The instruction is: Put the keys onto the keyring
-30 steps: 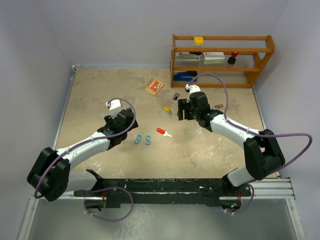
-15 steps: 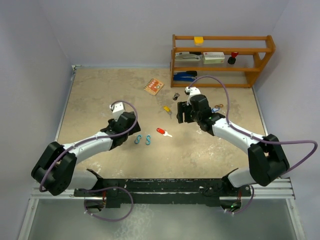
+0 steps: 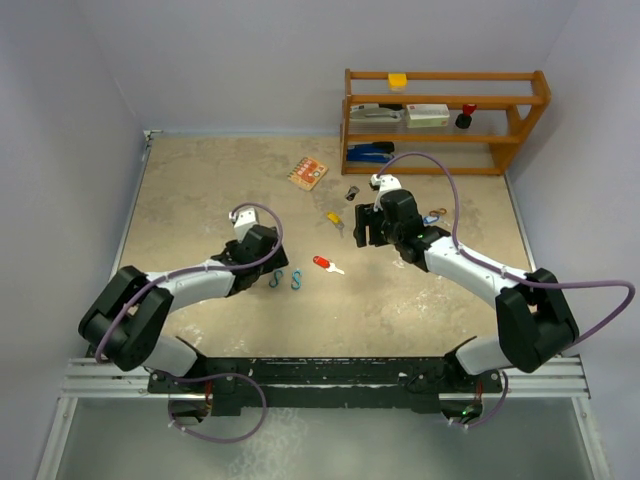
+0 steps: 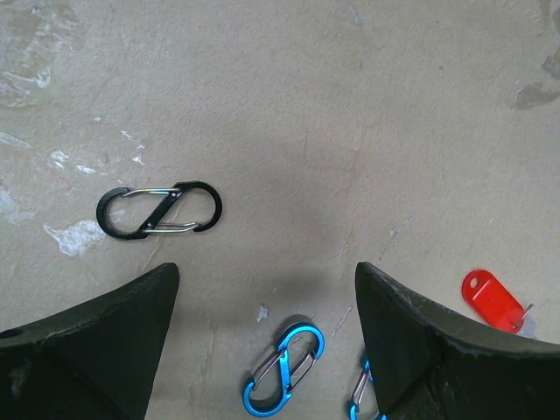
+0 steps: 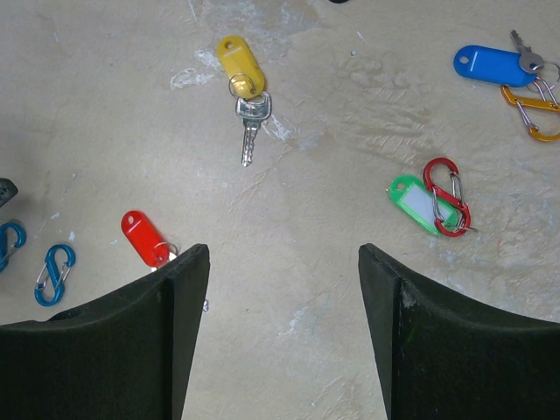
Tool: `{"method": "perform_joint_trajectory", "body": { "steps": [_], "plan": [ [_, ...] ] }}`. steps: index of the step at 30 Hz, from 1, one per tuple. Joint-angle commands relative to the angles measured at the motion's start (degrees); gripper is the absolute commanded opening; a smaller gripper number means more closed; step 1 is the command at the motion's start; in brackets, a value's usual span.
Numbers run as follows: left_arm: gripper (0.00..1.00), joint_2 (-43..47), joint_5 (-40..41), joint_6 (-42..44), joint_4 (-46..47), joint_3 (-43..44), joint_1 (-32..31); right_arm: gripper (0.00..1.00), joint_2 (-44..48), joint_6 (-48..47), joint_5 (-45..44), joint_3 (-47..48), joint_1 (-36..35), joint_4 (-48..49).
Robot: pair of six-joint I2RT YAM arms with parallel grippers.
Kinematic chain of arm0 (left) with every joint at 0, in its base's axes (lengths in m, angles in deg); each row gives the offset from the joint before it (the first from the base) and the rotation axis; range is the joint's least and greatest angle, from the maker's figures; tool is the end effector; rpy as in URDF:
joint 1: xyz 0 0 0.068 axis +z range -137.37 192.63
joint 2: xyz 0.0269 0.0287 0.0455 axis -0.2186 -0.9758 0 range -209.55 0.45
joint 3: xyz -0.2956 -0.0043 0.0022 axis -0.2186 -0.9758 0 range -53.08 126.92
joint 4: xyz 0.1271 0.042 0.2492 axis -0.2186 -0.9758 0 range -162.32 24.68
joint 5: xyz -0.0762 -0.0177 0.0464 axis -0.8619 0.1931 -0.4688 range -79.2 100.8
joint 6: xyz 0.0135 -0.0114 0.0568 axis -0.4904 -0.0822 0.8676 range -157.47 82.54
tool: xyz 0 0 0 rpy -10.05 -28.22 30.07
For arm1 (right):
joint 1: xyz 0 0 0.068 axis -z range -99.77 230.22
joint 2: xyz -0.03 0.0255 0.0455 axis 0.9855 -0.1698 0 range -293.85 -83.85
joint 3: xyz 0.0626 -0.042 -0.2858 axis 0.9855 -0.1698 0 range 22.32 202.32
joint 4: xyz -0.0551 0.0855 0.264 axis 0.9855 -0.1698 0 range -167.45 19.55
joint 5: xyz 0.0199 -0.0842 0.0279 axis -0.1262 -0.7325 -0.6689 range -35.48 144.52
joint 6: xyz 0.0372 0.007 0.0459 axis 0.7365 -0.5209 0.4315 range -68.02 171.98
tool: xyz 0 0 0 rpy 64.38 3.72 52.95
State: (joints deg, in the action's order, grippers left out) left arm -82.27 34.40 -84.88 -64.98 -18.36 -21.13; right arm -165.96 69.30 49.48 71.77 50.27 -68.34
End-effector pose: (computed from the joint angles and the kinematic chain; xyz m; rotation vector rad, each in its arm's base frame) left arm 0.2458 -0.1434 0.1556 -0.4616 2.2784 -0.2164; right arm 0.2960 0.1661 0.2446 -0.1810 2.1198 0.4012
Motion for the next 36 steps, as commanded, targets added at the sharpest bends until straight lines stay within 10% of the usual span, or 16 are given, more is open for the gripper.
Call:
{"method": "perform_joint_trajectory", "body": {
  "steps": [1, 36],
  "plan": [
    [0.79, -1.2, -0.5, 0.0, 3.2, 1.3, 0.4, 0.72, 2.3, -0.5, -0.5, 0.1, -0.2, 1.3],
    [0.79, -7.0, -4.9, 4.1, 8.0, 10.1, 4.8, 0.72, 1.0, -0.5, 0.0, 0.4, -0.2, 2.0]
  ]
}}
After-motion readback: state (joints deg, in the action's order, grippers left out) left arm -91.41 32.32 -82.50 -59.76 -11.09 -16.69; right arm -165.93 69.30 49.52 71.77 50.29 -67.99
